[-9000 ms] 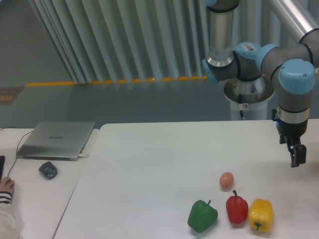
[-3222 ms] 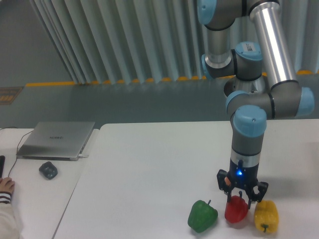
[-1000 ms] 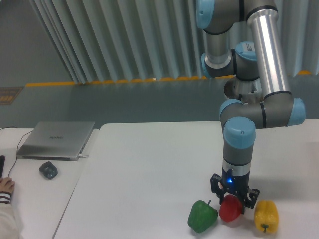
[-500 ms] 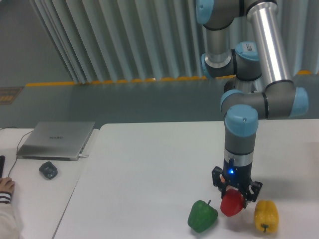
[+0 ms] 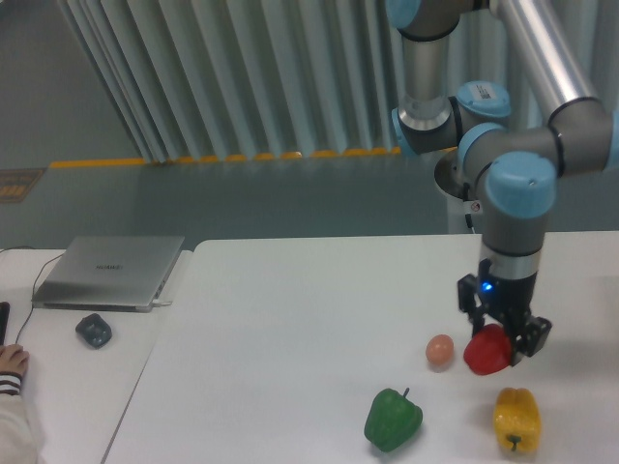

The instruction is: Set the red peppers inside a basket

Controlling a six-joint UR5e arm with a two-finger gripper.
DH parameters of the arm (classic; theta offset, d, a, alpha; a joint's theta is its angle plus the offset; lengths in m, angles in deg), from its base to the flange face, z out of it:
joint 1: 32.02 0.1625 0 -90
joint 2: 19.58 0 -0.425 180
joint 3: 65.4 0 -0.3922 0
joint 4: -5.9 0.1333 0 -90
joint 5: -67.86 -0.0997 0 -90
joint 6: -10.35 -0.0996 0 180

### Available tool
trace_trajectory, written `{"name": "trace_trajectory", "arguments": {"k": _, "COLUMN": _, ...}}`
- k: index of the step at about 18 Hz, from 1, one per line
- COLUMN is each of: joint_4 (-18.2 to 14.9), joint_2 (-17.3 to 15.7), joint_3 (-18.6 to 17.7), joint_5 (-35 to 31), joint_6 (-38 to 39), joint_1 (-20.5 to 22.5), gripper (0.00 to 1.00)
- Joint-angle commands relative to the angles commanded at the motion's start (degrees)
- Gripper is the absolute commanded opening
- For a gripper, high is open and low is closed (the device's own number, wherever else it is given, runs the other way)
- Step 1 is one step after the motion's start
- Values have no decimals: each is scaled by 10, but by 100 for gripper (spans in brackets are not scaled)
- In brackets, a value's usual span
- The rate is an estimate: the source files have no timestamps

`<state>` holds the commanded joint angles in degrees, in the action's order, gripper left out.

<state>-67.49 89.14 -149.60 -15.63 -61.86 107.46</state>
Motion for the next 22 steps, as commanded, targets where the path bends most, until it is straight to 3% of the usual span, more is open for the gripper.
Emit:
{"name": "trace_trajectory", "arguments": {"k": 11, "joint_4": -11, "joint_2": -11, "joint_3": -4, "joint_5": -10, "joint_6": -344, "joint_1": 140, "gripper": 37}}
{"name": "trace_trajectory", "arguments": {"k": 16, "joint_4": -7, "joint_2": -8, "joint_3": -1, "joint_5": -12, "joint_6": -390, "joint_1": 180, "gripper": 38}}
{"name": "trace_trajectory", "arguments": {"k": 22, "joint_4": 39, "joint_2": 3, "joint_3": -4, "joint_5": -41, "joint_6": -394, "joint_1": 225, "gripper": 41}}
